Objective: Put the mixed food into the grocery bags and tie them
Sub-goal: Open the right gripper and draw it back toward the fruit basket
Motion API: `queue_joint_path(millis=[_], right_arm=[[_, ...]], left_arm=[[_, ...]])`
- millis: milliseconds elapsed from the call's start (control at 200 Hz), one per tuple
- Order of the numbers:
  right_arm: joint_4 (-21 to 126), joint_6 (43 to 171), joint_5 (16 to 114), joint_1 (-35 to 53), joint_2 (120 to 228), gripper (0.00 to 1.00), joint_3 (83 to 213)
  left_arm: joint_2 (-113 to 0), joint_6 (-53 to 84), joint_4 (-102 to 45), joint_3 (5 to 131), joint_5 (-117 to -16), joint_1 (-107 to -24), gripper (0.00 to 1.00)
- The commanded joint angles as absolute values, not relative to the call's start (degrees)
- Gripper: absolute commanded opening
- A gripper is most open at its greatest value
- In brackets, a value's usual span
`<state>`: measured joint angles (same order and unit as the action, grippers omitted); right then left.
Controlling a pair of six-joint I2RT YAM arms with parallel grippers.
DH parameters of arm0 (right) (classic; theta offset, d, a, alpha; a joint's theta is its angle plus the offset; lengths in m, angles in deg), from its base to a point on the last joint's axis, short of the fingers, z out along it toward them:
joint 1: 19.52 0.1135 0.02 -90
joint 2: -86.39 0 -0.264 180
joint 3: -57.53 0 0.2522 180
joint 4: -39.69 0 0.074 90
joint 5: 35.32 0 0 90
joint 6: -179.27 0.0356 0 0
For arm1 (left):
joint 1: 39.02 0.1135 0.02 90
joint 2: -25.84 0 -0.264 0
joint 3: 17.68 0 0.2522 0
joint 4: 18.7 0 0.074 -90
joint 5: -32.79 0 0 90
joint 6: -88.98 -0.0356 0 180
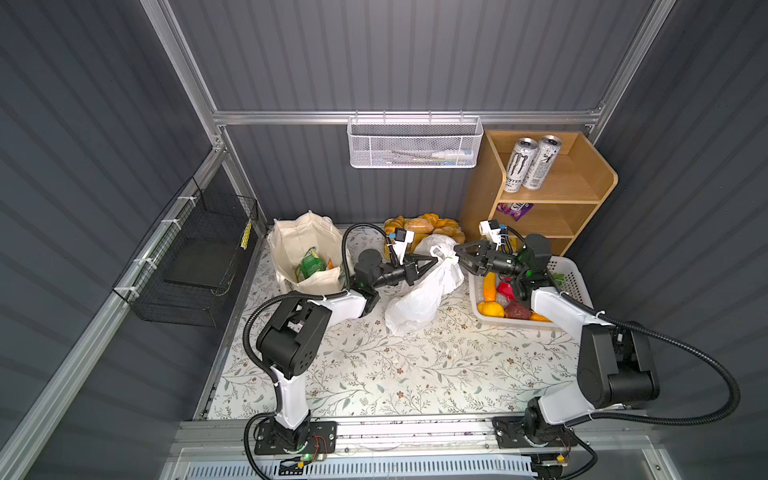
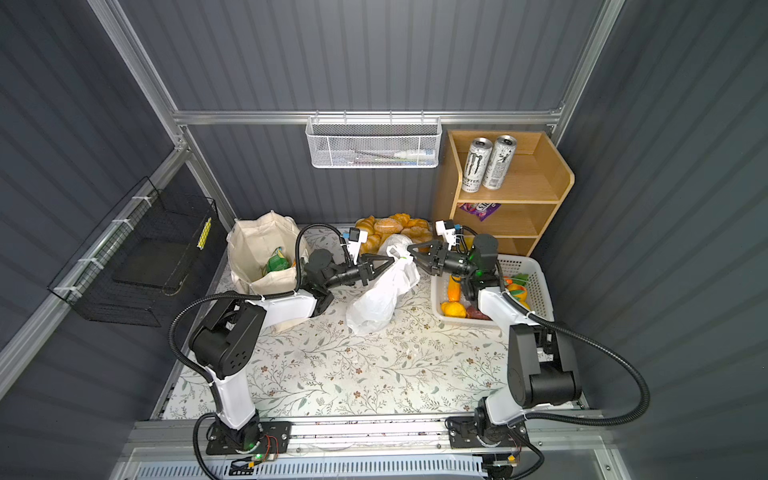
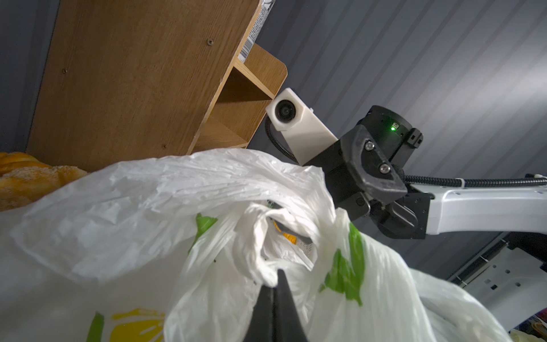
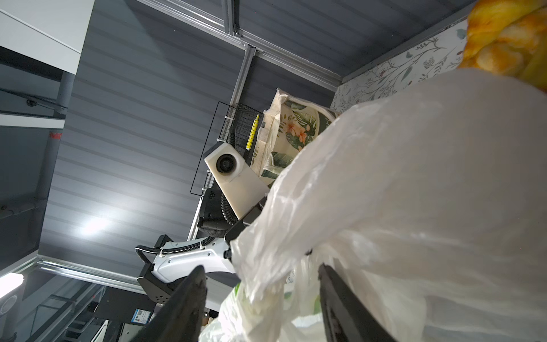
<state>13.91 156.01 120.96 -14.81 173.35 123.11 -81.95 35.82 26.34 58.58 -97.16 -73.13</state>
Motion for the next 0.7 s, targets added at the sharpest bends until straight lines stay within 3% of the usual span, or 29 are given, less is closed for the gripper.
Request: queue_joint_path(millis=[0,170,410,695], right_arm=[[17.5,153.9,120.5,-16.1,169.6,0.62,121.4],[32.9,145.9,115.8,-16.2,161.6,0.60,120.9],[69.8,126.1,100.2,-10.0,150.9,0.64,126.2],[76.9,124.9,89.9,-0.9,148.3,0.67,130.8]], left_arm=[[-78.8,33.5,25.0,58.3,-96.3,-72.9,0.00],[-78.1,31.7,22.3,58.9,-95.7,-72.9,0.00],[-77.4,29.5,20.0,58.7,-95.1,-72.9,0.00],[-76.5,27.3,16.7,59.1,-94.8,-72.9,0.00]])
